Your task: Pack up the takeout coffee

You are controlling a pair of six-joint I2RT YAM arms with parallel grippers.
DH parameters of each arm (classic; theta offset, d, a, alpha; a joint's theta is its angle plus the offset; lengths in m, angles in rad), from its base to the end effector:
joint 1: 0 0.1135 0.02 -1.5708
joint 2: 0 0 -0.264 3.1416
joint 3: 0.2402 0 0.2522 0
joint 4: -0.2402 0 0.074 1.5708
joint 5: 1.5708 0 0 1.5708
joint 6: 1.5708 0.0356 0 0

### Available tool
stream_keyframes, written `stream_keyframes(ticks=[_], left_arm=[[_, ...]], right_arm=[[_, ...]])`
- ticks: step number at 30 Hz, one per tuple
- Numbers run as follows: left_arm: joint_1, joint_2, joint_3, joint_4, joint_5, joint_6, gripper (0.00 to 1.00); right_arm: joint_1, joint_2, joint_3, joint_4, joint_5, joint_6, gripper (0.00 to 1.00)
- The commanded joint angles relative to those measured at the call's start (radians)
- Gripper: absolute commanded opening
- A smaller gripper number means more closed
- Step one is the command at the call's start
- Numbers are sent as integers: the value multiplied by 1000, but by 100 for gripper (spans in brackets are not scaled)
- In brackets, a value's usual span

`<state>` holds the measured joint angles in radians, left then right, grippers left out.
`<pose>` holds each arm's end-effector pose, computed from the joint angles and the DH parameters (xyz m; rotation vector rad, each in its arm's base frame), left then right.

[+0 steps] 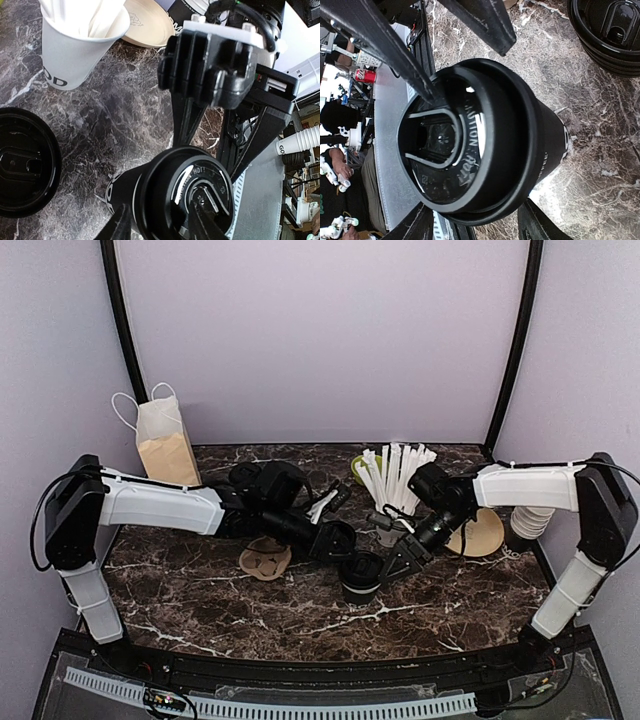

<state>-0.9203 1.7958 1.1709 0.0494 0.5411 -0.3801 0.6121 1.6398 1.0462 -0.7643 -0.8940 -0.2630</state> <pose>0.2278 -0.3297 0.2193 0.9629 2.1583 -1.2844 0.2256 0.1923 0.1955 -1.3079 2.4596 1.3650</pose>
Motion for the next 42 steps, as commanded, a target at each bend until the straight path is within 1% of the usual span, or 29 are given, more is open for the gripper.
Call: stream_keyframes(ticks=[1, 5, 11, 17, 23, 27, 30, 34, 36, 42], left_arm=[[-9, 5, -18, -42, 12, 16, 40], [-11, 7, -27, -44, 8, 22, 39], [-13, 20, -26, -96, -23, 49, 38], [-13, 35, -23, -104, -31, 59, 38], [-15, 58, -25, -98, -32, 60, 38], [-16, 71, -24, -87, -30, 60, 42], [-17, 78, -24, -88, -35, 61, 43], [-16, 99, -26, -112, -64, 76, 42], [-16, 108, -22, -145, -102, 80, 41], [-15, 89, -47, -145, -129, 69, 39]], right_arm=[[-5, 24, 23, -6, -21, 16, 57], [-5, 32, 22, 4, 14, 36, 56], [-6, 46, 11, 43, 176, 88, 50], [-6, 79, 13, 32, 286, 96, 49], [-6, 115, 9, 33, 331, 101, 49], [-5, 150, 12, 25, 325, 96, 47], [-5, 156, 14, 39, 329, 104, 47], [-5, 152, 8, 72, 414, 127, 45], [-6, 150, 9, 81, 449, 133, 44], [-6, 127, 39, 56, 394, 95, 43]])
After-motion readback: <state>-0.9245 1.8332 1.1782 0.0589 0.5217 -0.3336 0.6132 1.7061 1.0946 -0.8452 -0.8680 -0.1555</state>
